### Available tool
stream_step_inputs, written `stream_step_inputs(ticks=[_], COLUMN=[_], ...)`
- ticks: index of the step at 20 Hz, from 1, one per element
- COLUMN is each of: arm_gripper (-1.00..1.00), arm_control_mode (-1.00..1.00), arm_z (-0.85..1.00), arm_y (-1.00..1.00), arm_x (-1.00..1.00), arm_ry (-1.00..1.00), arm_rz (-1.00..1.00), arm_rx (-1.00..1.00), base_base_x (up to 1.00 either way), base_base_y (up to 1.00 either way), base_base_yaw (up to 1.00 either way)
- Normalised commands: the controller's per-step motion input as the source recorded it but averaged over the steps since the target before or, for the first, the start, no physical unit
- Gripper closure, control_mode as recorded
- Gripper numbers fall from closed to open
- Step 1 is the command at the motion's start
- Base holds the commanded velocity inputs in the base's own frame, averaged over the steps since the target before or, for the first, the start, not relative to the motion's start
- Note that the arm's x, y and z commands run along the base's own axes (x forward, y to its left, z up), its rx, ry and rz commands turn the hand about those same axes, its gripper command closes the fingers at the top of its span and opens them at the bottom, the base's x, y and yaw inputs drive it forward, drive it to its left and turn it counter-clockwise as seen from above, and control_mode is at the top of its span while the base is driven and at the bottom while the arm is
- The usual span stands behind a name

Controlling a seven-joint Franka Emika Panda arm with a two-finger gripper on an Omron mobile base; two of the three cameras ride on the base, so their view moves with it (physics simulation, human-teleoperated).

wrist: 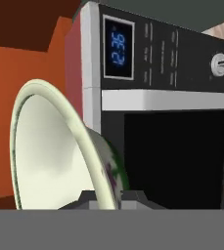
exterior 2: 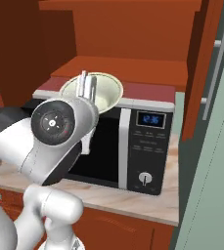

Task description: Take the smaller bowl and place it next to the appetizer plate on the dining counter , and place the larger bowl next to the plate with cooked food.

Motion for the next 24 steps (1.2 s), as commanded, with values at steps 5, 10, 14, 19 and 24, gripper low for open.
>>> stream_step_inputs(ticks=[5, 10, 14, 19, 24], arm_gripper=[1.0, 1.0, 1.0, 1.0, 1.0], arm_control_mode=[-1.0, 1.0, 1.0, 1.0, 1.0], arm_z=[-0.04, -0.01, 0.0, 0.0, 0.0], arm_y=[0.34, 0.06, 0.0, 0.0, 0.0], arm_x=[-0.88, -0.42, 0.0, 0.0, 0.0], arm_ry=[-0.11, -0.05, 0.0, 0.0, 0.0], arm_rz=[-0.04, 0.0, 0.0, 0.0, 0.0], arm_rx=[0.01, 0.0, 0.0, 0.0, 0.0], base_base_x=[0.0, -0.4, -1.0, -0.49, 0.0], base_base_y=[0.0, -0.3, -1.0, -0.58, 0.0], base_base_yaw=[0.0, -0.03, -0.22, -0.64, -1.0])
